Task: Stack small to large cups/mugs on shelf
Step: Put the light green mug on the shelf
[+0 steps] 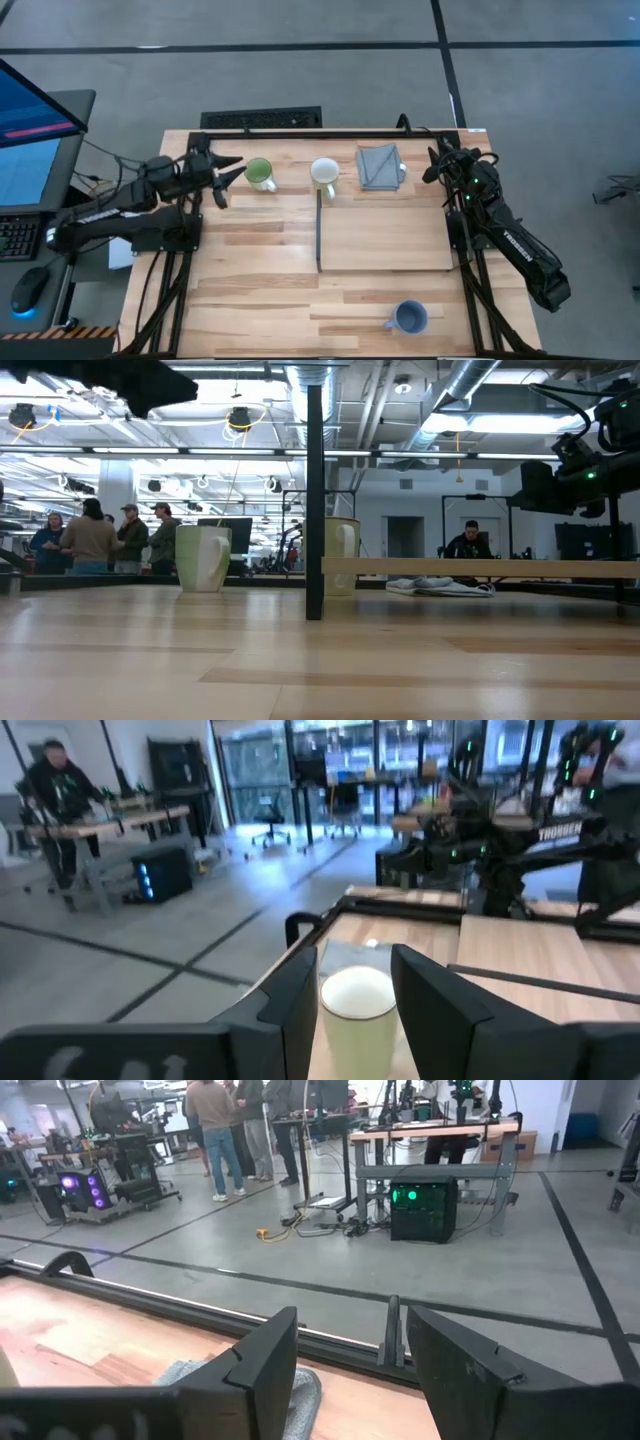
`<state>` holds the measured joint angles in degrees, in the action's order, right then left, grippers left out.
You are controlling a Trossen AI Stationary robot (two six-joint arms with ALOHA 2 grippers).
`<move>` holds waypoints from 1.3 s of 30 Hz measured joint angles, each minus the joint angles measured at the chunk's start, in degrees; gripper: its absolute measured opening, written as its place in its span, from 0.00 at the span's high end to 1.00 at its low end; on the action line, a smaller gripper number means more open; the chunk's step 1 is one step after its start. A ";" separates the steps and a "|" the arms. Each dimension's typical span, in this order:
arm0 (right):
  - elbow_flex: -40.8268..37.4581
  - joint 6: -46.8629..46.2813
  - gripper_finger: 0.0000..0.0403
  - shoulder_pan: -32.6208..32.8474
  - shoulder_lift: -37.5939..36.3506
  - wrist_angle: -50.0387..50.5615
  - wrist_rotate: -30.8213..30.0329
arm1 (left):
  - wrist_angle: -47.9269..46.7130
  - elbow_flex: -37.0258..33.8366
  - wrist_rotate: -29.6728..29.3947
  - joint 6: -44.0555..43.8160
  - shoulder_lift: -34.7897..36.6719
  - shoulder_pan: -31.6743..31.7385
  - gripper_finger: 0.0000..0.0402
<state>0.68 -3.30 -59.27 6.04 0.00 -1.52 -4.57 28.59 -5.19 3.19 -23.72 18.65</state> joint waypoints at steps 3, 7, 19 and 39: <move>-0.01 -0.30 0.47 -0.01 0.00 0.00 0.02 | 2.57 -5.55 -0.07 -0.79 4.08 0.00 0.70; -0.01 -0.29 0.47 0.00 0.00 0.01 0.02 | 4.69 -11.23 -1.47 -1.48 8.42 0.00 0.70; -0.01 -1.26 0.47 0.00 0.00 0.01 0.02 | 4.36 -21.36 -3.68 -2.52 20.30 0.02 0.70; -0.01 -1.49 0.47 0.00 0.00 -0.01 0.02 | 0.48 -25.19 -4.51 -3.90 23.51 0.02 0.70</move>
<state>0.67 -4.79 -59.27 6.04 -0.01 -1.50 -4.09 3.40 -9.70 -0.71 -0.21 18.68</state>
